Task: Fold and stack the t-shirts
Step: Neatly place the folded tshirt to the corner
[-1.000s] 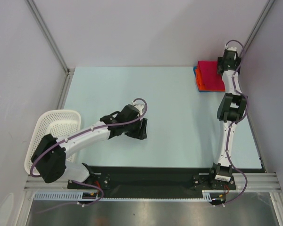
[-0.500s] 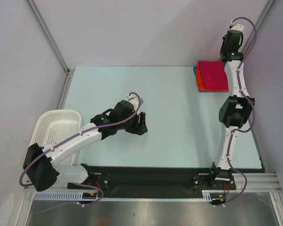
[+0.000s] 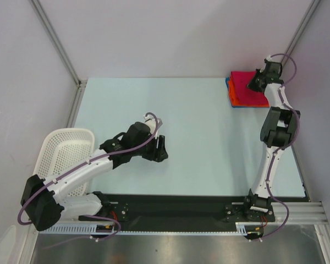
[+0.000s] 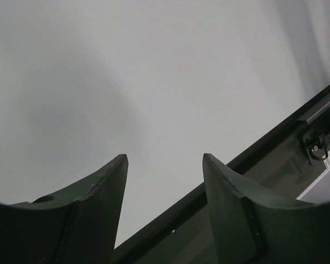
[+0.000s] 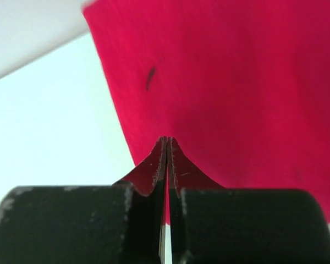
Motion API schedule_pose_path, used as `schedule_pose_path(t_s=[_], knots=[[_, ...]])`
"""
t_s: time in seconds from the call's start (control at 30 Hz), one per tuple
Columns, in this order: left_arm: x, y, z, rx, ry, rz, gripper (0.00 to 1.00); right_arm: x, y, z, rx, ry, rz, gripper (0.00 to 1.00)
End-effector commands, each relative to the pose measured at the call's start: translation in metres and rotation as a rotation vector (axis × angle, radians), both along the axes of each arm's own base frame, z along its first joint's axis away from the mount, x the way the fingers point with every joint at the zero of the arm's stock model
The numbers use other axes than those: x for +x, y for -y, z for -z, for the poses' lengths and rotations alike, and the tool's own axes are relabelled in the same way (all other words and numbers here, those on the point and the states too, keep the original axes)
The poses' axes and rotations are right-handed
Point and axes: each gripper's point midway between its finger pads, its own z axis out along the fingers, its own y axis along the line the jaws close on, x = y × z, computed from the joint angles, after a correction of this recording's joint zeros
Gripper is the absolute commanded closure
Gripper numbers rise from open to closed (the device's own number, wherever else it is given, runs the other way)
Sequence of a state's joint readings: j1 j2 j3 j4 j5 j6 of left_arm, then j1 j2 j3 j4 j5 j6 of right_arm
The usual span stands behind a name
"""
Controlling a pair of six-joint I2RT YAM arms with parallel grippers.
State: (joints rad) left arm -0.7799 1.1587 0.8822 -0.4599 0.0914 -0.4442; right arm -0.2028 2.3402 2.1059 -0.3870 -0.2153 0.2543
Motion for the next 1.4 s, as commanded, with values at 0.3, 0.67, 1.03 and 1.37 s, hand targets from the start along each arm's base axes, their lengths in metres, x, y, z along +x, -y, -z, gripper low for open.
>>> schedule_pose_path(t_s=[0.3, 0.67, 1.03, 1.37], knots=[[0.009, -0.008, 0.000, -0.043, 0.012, -0.011, 0.37, 0.000, -0.061, 0.058, 0.207, -0.069, -0.085, 1.00], [0.016, -0.003, 0.002, -0.054, 0.003, -0.010, 0.37, 0.001, 0.005, -0.013, 0.124, 0.096, 0.019, 1.00], [0.015, -0.005, 0.012, -0.025, -0.026, -0.015, 0.38, 0.010, 0.094, 0.025, 0.094, 0.059, 0.179, 1.00], [0.009, -0.013, 0.012, -0.012, -0.039, -0.031, 0.38, -0.036, 0.135, 0.064, 0.000, -0.054, 0.306, 1.00]])
